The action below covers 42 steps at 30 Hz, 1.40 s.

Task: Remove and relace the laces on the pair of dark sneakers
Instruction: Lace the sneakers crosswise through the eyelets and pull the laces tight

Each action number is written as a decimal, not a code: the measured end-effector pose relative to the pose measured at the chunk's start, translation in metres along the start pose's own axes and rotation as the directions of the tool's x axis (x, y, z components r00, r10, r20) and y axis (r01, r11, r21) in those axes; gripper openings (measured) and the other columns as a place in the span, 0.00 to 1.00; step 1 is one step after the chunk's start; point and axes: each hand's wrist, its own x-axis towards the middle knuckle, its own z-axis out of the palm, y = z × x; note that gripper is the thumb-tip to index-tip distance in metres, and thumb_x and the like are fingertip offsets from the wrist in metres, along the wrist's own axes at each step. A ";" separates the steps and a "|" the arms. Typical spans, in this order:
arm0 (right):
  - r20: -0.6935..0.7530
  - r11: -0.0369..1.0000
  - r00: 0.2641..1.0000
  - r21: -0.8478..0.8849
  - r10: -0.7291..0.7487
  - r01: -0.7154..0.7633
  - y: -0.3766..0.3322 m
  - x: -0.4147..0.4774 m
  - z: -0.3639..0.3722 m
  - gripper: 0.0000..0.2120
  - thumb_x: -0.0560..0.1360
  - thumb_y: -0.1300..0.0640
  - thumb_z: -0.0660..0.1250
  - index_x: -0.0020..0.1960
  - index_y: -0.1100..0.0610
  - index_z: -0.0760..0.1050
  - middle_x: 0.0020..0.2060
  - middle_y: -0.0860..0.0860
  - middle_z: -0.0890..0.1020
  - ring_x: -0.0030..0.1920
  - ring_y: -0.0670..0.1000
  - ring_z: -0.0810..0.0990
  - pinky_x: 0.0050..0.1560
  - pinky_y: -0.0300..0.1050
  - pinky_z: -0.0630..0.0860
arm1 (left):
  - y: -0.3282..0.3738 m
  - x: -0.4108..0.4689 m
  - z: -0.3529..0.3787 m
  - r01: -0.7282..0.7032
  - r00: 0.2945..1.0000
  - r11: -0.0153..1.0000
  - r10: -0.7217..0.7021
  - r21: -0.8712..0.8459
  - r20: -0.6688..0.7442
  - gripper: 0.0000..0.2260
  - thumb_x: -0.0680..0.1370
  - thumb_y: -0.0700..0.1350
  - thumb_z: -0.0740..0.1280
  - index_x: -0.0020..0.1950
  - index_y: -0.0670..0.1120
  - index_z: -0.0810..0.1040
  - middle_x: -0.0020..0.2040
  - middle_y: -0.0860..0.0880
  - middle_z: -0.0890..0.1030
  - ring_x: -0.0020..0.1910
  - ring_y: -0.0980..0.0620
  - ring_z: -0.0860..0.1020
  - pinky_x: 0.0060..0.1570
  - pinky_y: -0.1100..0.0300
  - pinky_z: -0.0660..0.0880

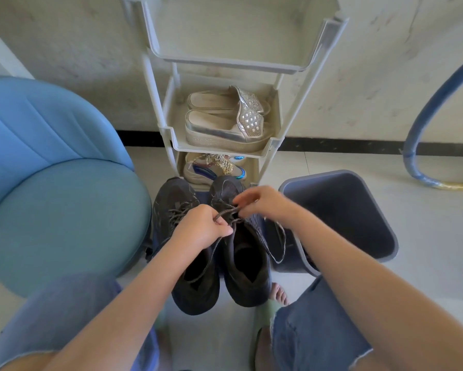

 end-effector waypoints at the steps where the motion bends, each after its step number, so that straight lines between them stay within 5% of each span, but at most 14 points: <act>1: -0.085 0.991 0.995 0.130 0.049 -0.037 0.002 0.000 -0.010 0.09 0.73 0.64 0.70 0.52 0.56 0.81 0.45 0.48 0.81 0.42 0.43 0.75 0.41 0.34 0.68 | -0.001 0.002 -0.002 0.004 1.000 1.000 -0.003 -0.017 0.008 0.08 0.76 0.48 0.69 0.38 0.47 0.80 0.43 0.47 0.83 0.45 0.50 0.80 0.48 0.58 0.73; 3: -0.242 0.942 0.953 0.321 0.181 -0.098 0.011 0.002 -0.026 0.06 0.73 0.61 0.71 0.49 0.56 0.82 0.42 0.49 0.81 0.42 0.46 0.73 0.36 0.36 0.67 | -0.002 0.010 -0.005 0.047 0.999 0.998 -0.046 -0.036 0.022 0.12 0.78 0.50 0.65 0.40 0.45 0.81 0.40 0.48 0.83 0.36 0.53 0.77 0.47 0.58 0.72; 5: -0.258 0.931 0.931 0.323 0.258 -0.169 0.016 0.007 -0.027 0.10 0.71 0.56 0.74 0.51 0.59 0.82 0.38 0.49 0.79 0.39 0.46 0.72 0.33 0.36 0.66 | -0.006 0.022 -0.007 0.122 0.992 0.990 -0.123 -0.067 -0.009 0.14 0.82 0.48 0.59 0.48 0.42 0.81 0.42 0.48 0.83 0.31 0.55 0.74 0.53 0.57 0.72; 9: -0.173 0.960 0.953 0.176 0.248 -0.217 0.009 0.017 -0.010 0.20 0.70 0.45 0.73 0.48 0.62 0.80 0.35 0.50 0.74 0.33 0.46 0.68 0.32 0.34 0.65 | -0.017 0.043 -0.002 0.138 0.973 0.971 -0.169 -0.194 -0.155 0.16 0.83 0.42 0.53 0.56 0.36 0.78 0.51 0.41 0.83 0.49 0.43 0.81 0.54 0.52 0.74; 12: -0.138 0.973 0.964 0.073 0.227 -0.219 0.009 0.023 -0.004 0.21 0.71 0.47 0.74 0.50 0.65 0.79 0.32 0.50 0.74 0.31 0.45 0.69 0.30 0.32 0.67 | -0.022 0.053 0.005 0.139 0.966 0.973 -0.174 -0.185 -0.190 0.15 0.82 0.43 0.54 0.55 0.40 0.79 0.54 0.41 0.82 0.52 0.39 0.79 0.57 0.50 0.74; 16: -0.099 0.980 0.980 -0.082 0.173 -0.181 0.014 0.029 -0.007 0.11 0.73 0.58 0.71 0.52 0.64 0.82 0.42 0.55 0.82 0.37 0.45 0.73 0.31 0.31 0.68 | -0.016 0.056 0.008 0.014 0.949 0.990 -0.057 -0.142 -0.310 0.11 0.81 0.44 0.59 0.55 0.45 0.80 0.50 0.48 0.83 0.48 0.49 0.77 0.50 0.58 0.69; 21: 0.009 0.984 0.998 -0.168 0.056 -0.053 0.018 0.028 -0.008 0.10 0.73 0.67 0.67 0.54 0.63 0.80 0.34 0.46 0.74 0.35 0.43 0.70 0.37 0.31 0.66 | -0.015 0.063 0.015 -0.038 0.954 0.993 0.003 -0.110 -0.298 0.11 0.79 0.42 0.63 0.59 0.49 0.80 0.54 0.50 0.81 0.53 0.52 0.77 0.49 0.61 0.68; 29: 0.090 0.958 0.994 -0.271 -0.068 0.090 0.025 0.037 -0.008 0.05 0.75 0.61 0.70 0.50 0.58 0.80 0.45 0.50 0.79 0.48 0.49 0.76 0.53 0.40 0.69 | -0.017 0.064 0.018 -0.042 0.946 0.997 0.018 -0.068 -0.323 0.11 0.77 0.42 0.66 0.59 0.48 0.80 0.51 0.49 0.81 0.51 0.50 0.78 0.49 0.60 0.70; 42: 0.097 0.949 0.993 -0.301 -0.070 0.096 0.019 0.034 -0.012 0.07 0.79 0.59 0.64 0.55 0.60 0.76 0.42 0.48 0.77 0.45 0.49 0.75 0.44 0.31 0.69 | -0.017 0.069 0.024 -0.037 0.922 0.999 0.029 -0.012 -0.387 0.12 0.79 0.44 0.64 0.61 0.48 0.80 0.54 0.49 0.82 0.54 0.49 0.78 0.46 0.61 0.69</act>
